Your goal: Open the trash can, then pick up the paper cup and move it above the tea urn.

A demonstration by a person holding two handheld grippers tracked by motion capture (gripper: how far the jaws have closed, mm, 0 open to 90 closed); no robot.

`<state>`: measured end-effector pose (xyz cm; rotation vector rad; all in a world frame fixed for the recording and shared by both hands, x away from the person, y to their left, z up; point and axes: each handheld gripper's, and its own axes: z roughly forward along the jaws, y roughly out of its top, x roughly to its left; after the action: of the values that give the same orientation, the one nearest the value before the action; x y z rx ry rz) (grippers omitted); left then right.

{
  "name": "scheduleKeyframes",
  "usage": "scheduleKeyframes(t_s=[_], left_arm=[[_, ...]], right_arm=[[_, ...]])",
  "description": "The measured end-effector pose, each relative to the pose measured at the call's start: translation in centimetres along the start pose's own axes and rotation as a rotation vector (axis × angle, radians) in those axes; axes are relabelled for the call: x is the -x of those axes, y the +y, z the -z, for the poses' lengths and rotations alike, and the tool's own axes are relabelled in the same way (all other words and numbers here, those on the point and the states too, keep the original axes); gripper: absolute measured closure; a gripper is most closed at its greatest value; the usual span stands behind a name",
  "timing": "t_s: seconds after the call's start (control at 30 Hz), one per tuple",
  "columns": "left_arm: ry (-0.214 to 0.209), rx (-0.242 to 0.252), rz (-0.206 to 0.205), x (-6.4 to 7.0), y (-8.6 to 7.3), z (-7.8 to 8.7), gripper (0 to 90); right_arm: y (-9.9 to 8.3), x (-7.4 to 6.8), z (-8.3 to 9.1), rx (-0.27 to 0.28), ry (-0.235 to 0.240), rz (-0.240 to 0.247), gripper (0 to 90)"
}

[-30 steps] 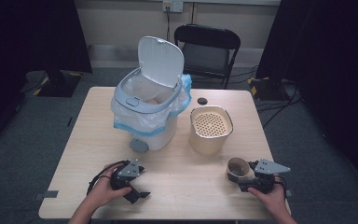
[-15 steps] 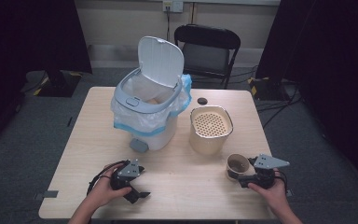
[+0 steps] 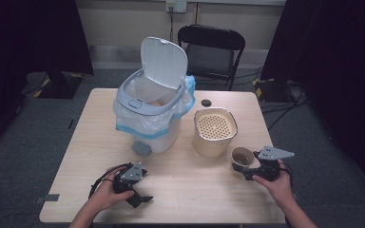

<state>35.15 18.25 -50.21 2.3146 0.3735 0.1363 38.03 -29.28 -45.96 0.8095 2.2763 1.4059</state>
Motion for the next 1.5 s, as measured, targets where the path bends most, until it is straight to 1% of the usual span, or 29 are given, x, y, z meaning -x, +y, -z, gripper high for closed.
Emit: scheduleKeyframes(t_s=[0.2,0.27,0.43,0.53,0.6,0.7,0.8,0.9,0.93,0.97,1.0,1.1,1.13,1.27,1.3,1.5], left_arm=[[-0.002,0.011,0.001,0.0,0.0,-0.1,1.0],[-0.001,0.007,0.000,0.0,0.0,-0.1,1.0],[-0.001,0.007,0.000,0.0,0.0,0.0,1.0],[-0.007,0.008,-0.006,0.0,0.0,-0.1,0.5],[-0.006,0.006,-0.008,0.0,0.0,-0.1,0.0],[-0.008,0.008,-0.008,0.0,0.0,-0.1,0.0],[-0.002,-0.001,-0.010,0.0,0.0,-0.1,0.0],[-0.002,-0.003,-0.010,0.0,0.0,-0.1,0.0],[-0.005,0.006,-0.008,0.0,0.0,-0.1,0.0],[-0.005,0.006,-0.008,0.0,0.0,-0.1,0.0],[-0.004,0.001,-0.009,0.0,0.0,-0.1,0.0],[-0.005,0.005,-0.009,0.0,0.0,-0.1,0.0],[-0.005,0.005,-0.009,0.0,0.0,-0.1,0.0],[-0.004,0.005,-0.009,0.0,0.0,-0.1,0.0],[-0.001,-0.002,-0.010,0.0,0.0,-0.1,0.0],[-0.002,-0.003,-0.010,0.0,0.0,-0.1,0.0]], right_arm=[[0.7,0.5,-0.5,-0.006,0.003,-0.001,26.8],[0.9,0.8,-0.6,-0.003,0.008,-0.006,26.8],[1.5,1.3,-0.8,-0.017,0.000,-0.008,26.9],[1.7,1.5,-0.9,-0.016,0.002,-0.011,26.9],[2.0,1.7,-0.8,-0.027,0.001,-0.011,26.9],[2.3,1.9,-0.8,-0.020,0.003,-0.018,26.9],[2.6,2.5,-0.6,-0.008,-0.007,-0.026,26.9],[2.8,2.8,-0.4,-0.011,-0.011,-0.028,26.9],[3.0,3.2,-0.2,-0.015,-0.021,-0.024,26.9],[3.0,3.2,-0.2,-0.015,-0.021,-0.024,26.9],[3.1,3.5,-0.1,-0.026,-0.028,-0.022,27.0],[3.1,3.7,0.0,-0.030,-0.033,-0.023,27.0],[3.2,4.1,0.2,-0.033,-0.042,-0.026,27.0],[3.3,4.9,0.4,-0.035,-0.061,-0.035,27.0],[3.4,5.1,0.5,-0.037,-0.065,-0.034,27.0],[4.2,6.2,0.5,-0.042,-0.084,-0.034,27.2]])
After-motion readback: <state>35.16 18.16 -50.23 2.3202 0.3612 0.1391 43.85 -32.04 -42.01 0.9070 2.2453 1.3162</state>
